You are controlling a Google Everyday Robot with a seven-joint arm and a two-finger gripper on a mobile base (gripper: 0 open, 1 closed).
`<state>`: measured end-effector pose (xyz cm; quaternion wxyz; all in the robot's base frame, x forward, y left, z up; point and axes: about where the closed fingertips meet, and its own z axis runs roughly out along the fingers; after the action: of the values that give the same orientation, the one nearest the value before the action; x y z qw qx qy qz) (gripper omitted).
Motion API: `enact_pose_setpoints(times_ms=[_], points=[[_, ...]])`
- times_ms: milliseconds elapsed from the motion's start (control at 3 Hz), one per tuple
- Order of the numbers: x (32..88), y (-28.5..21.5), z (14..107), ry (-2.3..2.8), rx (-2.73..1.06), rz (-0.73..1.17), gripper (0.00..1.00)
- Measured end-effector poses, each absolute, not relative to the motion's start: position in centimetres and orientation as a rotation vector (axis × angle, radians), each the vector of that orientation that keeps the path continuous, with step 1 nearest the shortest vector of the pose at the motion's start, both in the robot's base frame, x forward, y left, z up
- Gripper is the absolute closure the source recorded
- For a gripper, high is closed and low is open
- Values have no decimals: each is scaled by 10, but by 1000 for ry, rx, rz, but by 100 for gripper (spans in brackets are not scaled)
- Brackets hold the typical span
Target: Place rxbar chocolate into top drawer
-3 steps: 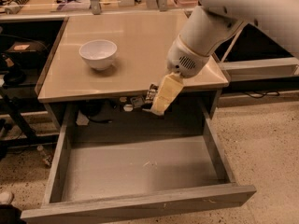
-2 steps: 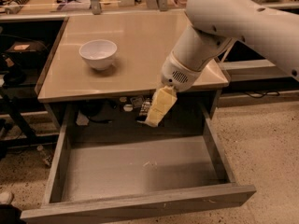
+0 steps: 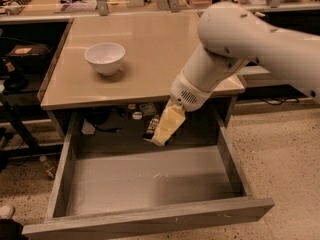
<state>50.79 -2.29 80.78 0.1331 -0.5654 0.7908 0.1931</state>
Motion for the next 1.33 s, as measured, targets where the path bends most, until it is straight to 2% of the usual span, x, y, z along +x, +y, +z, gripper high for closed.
enact_pose_setpoints(times_ms=[1000, 1333], points=[[501, -10, 696, 2471, -1376, 612, 100], [501, -10, 696, 2471, -1376, 612, 100]])
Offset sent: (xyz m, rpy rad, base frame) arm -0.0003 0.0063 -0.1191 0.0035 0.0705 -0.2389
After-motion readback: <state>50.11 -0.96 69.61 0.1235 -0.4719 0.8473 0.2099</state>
